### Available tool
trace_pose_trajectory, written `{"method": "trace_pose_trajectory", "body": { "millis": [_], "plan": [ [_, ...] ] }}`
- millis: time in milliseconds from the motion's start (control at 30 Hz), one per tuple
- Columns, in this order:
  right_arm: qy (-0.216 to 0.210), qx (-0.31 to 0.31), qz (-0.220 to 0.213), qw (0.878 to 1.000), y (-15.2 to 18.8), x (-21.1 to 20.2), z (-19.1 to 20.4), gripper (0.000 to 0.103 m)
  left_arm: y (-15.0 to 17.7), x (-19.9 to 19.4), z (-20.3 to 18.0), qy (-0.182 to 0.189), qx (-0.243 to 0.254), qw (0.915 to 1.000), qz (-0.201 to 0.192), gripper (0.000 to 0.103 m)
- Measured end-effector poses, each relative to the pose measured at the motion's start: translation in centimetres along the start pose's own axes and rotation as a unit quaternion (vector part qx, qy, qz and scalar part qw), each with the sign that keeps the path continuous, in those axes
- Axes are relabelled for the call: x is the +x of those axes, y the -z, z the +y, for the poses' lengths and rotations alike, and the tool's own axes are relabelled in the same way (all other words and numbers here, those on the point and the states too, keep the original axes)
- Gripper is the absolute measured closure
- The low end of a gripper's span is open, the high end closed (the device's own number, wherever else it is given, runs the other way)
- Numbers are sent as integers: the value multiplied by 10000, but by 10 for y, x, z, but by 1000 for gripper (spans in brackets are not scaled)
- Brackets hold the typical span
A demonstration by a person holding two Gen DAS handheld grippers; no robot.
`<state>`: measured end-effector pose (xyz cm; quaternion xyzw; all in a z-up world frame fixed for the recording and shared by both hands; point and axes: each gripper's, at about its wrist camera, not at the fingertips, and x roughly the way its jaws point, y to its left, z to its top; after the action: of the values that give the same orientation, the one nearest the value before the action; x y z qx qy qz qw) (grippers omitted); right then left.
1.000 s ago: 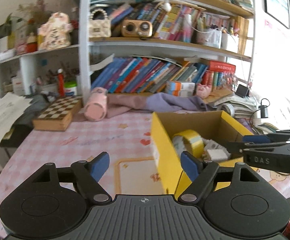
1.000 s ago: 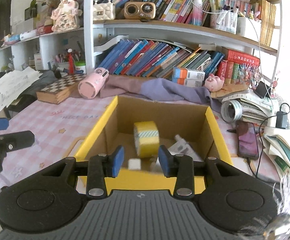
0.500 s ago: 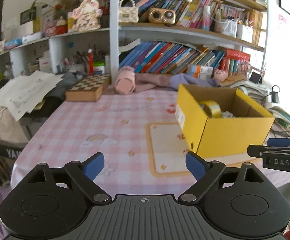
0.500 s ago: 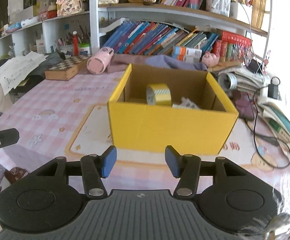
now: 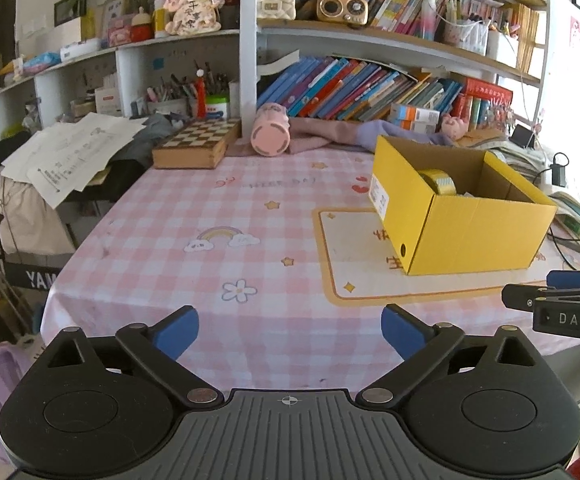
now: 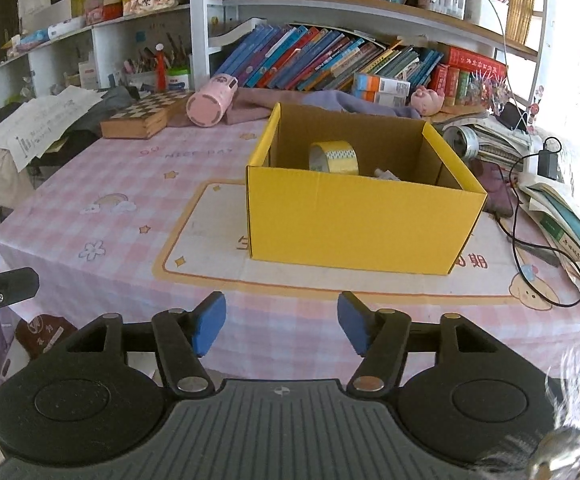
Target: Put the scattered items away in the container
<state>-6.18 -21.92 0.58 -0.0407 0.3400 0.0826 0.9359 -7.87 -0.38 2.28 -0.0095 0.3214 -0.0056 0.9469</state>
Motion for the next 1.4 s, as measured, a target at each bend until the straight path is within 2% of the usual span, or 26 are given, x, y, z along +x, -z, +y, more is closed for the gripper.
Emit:
{"method": "trace_pose_trajectory", "body": {
  "millis": [133, 233, 467, 1400],
  "plan": [
    [33, 9, 42, 10000, 2, -1, 1, 36, 2, 2, -3, -3, 118, 9999, 104, 1],
    [40, 14, 75, 10000, 2, -1, 2, 26, 3, 3, -4, 18, 196, 9997, 162, 0],
    [18, -14, 100, 9999, 2, -1, 4, 18, 3, 5, -1, 106, 107, 9996, 248, 0],
    [-45, -58, 203, 9998, 2, 4, 3, 16, 4, 6, -5, 100, 118, 9995, 283, 0]
  ]
}}
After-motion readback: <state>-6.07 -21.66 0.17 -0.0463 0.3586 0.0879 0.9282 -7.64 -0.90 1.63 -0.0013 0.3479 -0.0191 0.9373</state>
